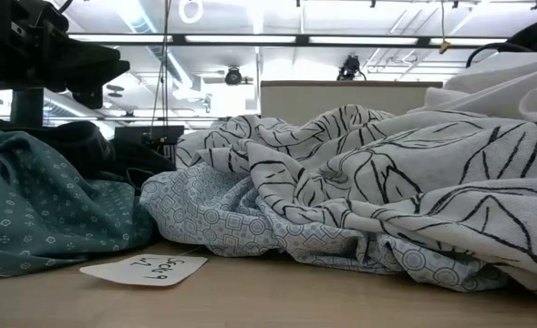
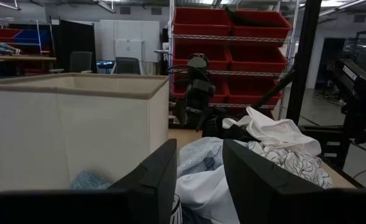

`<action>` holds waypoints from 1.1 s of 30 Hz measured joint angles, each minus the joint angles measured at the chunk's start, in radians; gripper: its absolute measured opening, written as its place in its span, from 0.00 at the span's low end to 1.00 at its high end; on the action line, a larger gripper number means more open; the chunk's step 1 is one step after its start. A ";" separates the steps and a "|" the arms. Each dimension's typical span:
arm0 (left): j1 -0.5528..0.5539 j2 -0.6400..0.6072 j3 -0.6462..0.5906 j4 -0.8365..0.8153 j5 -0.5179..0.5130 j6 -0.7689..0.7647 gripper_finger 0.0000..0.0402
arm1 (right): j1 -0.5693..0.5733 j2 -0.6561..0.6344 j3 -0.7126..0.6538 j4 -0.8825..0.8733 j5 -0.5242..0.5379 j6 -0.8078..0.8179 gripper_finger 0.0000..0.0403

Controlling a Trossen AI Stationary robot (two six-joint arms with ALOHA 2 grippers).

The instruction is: Sort clothes

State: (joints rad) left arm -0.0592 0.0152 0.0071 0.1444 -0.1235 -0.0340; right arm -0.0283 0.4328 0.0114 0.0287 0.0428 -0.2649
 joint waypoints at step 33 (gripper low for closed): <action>0.000 0.000 0.000 0.000 0.000 0.000 0.34 | 0.001 0.000 0.000 0.000 -0.096 0.735 0.47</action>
State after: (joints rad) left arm -0.0590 0.0154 0.0067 0.1444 -0.1234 -0.0338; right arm -0.0269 0.4328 0.0113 0.0292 -0.0532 0.4706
